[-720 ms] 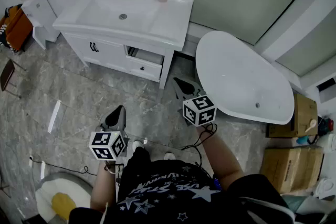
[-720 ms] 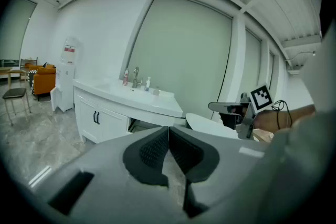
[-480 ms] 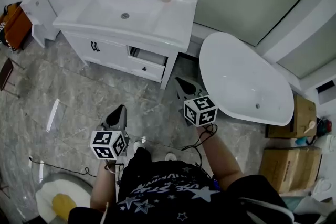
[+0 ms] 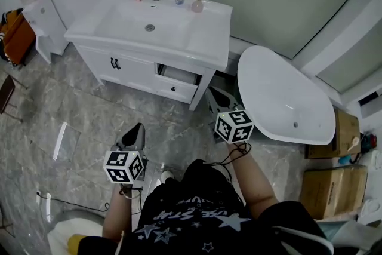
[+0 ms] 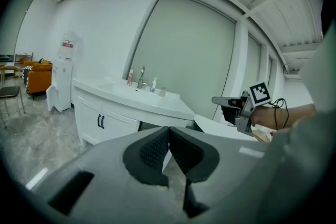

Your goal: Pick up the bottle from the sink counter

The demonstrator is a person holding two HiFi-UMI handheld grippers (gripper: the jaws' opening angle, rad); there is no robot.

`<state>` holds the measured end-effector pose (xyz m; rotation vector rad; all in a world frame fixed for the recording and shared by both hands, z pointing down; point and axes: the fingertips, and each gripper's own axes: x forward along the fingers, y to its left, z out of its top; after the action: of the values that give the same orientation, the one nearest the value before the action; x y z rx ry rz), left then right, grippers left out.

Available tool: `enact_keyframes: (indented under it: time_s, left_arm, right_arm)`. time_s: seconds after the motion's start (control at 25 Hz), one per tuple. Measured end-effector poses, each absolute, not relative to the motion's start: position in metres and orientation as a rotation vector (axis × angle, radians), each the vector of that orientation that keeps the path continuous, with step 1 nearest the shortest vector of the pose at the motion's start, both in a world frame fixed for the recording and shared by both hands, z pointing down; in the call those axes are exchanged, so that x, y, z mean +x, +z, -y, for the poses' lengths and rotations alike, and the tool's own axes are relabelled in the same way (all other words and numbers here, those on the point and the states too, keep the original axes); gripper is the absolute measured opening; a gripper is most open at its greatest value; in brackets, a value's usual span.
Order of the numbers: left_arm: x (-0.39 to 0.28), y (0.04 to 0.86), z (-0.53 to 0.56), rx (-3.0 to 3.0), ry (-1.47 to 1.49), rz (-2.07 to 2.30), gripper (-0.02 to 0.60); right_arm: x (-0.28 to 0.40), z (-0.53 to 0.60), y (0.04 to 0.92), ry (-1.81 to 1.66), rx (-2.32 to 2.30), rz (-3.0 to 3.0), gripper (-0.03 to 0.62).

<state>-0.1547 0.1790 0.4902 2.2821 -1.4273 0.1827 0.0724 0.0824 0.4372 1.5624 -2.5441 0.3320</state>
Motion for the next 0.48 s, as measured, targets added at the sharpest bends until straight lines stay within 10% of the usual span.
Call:
enact_keyframes:
  time_s: [0.48]
  left_arm:
    - [-0.182,0.488,-0.08,2.279,0.181,1.459,0.02]
  right_arm:
    - [0.06,0.027,0.445,0.35,1.566,2.527,0.229]
